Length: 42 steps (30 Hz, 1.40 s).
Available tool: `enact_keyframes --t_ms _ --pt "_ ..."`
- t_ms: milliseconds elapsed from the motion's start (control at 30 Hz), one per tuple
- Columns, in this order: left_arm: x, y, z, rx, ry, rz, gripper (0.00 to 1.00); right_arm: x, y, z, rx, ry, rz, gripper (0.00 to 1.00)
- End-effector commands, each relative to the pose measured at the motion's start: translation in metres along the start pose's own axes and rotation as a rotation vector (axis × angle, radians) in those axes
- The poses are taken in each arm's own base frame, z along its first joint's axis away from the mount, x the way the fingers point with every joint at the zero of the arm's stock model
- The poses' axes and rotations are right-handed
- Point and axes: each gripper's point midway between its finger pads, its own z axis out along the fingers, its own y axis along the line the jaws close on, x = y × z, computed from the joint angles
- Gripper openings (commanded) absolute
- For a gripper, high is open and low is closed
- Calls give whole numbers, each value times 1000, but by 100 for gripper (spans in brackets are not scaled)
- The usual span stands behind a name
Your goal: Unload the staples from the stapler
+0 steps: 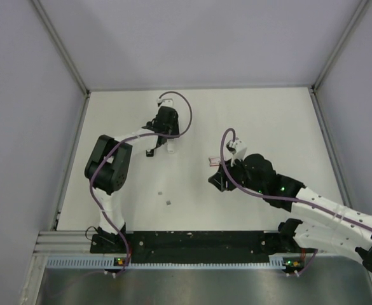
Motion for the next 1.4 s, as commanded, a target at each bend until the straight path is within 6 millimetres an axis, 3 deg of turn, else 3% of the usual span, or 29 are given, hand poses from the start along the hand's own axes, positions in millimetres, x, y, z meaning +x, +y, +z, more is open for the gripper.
enact_keyframes --t_ms 0,100,133,167,300,400,567,733,1033,1200,1367 --pt "-7 -6 0 25 4 -5 51 -11 11 1 -35 -31 3 46" --pt "-8 -8 -4 39 12 -5 63 -13 6 1 -6 -24 0 49" --pt "-8 -8 -5 39 11 -7 95 -13 7 1 -4 -19 0 50" --pt "-10 -7 -7 41 8 -10 99 -15 7 0 -4 -19 -3 51" --pt "-16 -6 -23 44 -1 -9 99 -20 -2 1 62 -14 -17 53" --pt "-34 -7 -47 57 -38 -19 99 -24 -3 4 76 3 -31 54" --pt "-52 -9 -91 114 -93 -34 99 -18 13 20 6 88 -52 55" --pt "-45 -8 -131 182 -111 -53 99 -4 28 38 -70 153 -51 55" --pt "-27 -29 -213 453 -119 -73 99 22 69 65 -201 268 -204 55" --pt "-13 -23 -254 516 -125 -32 99 38 84 73 -317 347 -304 57" --pt "-9 3 -285 454 -208 -22 99 56 91 86 -341 399 -473 60"
